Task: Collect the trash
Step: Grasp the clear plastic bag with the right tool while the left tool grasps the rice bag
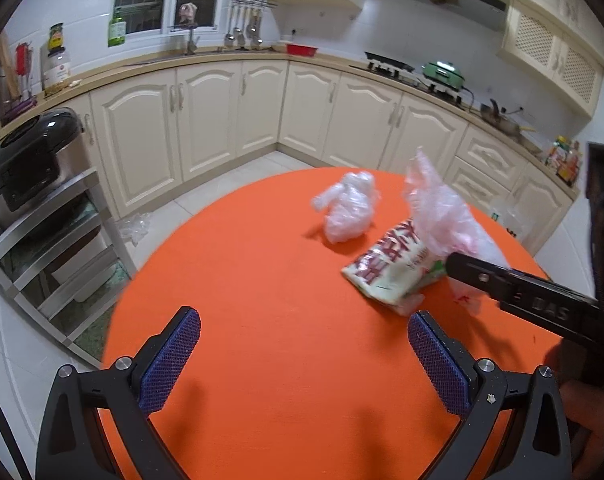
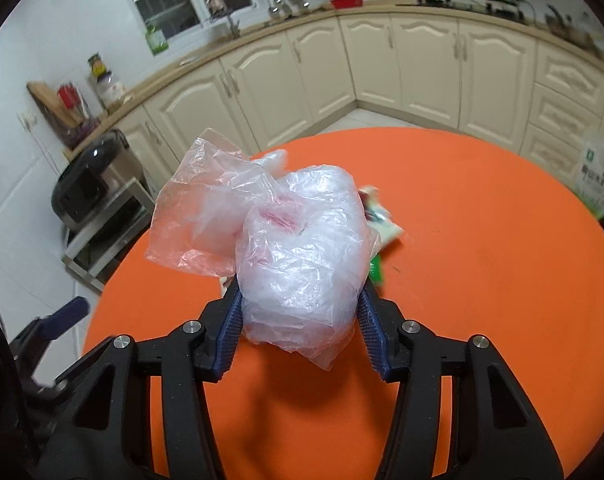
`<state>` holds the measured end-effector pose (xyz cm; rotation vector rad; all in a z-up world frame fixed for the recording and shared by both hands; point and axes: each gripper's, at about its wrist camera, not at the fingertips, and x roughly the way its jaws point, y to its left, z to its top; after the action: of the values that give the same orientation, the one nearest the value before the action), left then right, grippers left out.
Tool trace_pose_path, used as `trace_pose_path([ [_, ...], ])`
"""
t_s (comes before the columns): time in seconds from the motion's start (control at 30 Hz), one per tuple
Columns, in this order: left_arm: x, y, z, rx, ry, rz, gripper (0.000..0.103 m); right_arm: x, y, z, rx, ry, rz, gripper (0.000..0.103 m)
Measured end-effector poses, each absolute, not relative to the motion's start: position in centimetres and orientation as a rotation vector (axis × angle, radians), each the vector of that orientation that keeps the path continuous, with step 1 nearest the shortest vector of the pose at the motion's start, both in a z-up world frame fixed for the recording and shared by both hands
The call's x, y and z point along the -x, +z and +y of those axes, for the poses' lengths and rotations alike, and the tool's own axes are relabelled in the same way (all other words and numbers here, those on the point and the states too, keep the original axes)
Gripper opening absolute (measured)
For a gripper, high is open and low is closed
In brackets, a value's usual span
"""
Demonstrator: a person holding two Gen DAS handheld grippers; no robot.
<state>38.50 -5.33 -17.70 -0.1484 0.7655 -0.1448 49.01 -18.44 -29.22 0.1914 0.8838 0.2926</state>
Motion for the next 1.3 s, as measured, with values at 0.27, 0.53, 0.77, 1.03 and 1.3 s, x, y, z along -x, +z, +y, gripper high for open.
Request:
trace_pose_path([
  [0.27,-40.6,-19.1,-7.6,0.112,-0.192,0.786,0.102,-45.7,-28.8,-23.0,-0.267,0.238,0.861,0.050],
  [0.53,-45.1,-20.1,-10.8,0.027,-0.221,0.821,0.102,-46.0,-29.9,-25.9,-0.338,0.205,0.863,0.050],
  [0.77,-51.7,-21.6,-14.9,-0.063,-0.250,0.883,0.102,-47.0,-30.7,-28.0,-0.385,0.191,0.858,0.050],
  [1.03,-56.6,-22.0,-18.3,-0.117,-0.313,0.874,0.076,-47.3,-31.1,-30.0,-0.416,0.166,0.849,0.050],
  [1.3,-56.1,-23.1,-16.9,-0.071,-0.340,0.862,0.057,-46.4,-31.3,-30.8,-0.436,0.147,0.844,0.050],
])
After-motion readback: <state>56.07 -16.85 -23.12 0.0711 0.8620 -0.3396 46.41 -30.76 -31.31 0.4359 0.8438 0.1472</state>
